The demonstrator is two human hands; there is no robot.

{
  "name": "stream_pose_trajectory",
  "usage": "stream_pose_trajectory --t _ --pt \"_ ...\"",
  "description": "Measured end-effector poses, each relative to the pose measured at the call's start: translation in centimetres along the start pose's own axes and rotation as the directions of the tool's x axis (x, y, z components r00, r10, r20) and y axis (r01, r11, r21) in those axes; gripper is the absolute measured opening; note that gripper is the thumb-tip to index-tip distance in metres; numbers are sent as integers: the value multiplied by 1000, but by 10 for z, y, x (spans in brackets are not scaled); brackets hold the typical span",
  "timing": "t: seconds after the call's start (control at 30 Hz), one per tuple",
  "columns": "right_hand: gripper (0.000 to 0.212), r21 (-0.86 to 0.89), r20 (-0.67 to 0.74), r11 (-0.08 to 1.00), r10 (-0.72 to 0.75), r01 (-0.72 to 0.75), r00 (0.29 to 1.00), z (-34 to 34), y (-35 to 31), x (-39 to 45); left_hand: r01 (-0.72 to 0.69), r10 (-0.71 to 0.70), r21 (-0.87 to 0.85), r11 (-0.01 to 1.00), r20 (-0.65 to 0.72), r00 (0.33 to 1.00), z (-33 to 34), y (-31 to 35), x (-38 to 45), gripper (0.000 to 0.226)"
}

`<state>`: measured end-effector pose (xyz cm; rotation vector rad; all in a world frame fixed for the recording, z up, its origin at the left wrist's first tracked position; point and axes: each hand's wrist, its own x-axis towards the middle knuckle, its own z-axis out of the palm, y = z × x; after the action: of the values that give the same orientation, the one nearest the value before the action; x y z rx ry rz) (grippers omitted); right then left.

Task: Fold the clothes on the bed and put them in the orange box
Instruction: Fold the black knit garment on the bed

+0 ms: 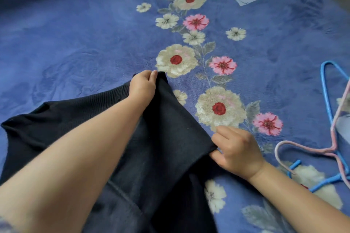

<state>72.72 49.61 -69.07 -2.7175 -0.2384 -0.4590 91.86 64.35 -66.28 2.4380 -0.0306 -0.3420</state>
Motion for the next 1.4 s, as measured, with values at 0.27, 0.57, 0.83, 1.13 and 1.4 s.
stream_pose_trajectory --t 0.27,0.57,0.83,1.13,1.4 --pt "37 273 501 768 401 -579 767 12 -14 1 -9 11 -22 1000 109 994 18 1 -6 32" --pt "15 567 706 -72 555 -821 439 22 -52 -14 -49 48 6 999 95 994 11 -28 -48 27" --pt "12 -112 67 830 555 -546 829 26 -38 -31 -60 65 213 975 -15 998 17 -25 -69 34" --pt "26 133 360 745 578 -654 732 14 -42 -31 -135 135 330 934 22 991 13 -72 -129 63" --pt "23 -20 467 785 555 -620 688 14 -84 -19 -30 25 59 998 86 996 -20 -69 -121 29"
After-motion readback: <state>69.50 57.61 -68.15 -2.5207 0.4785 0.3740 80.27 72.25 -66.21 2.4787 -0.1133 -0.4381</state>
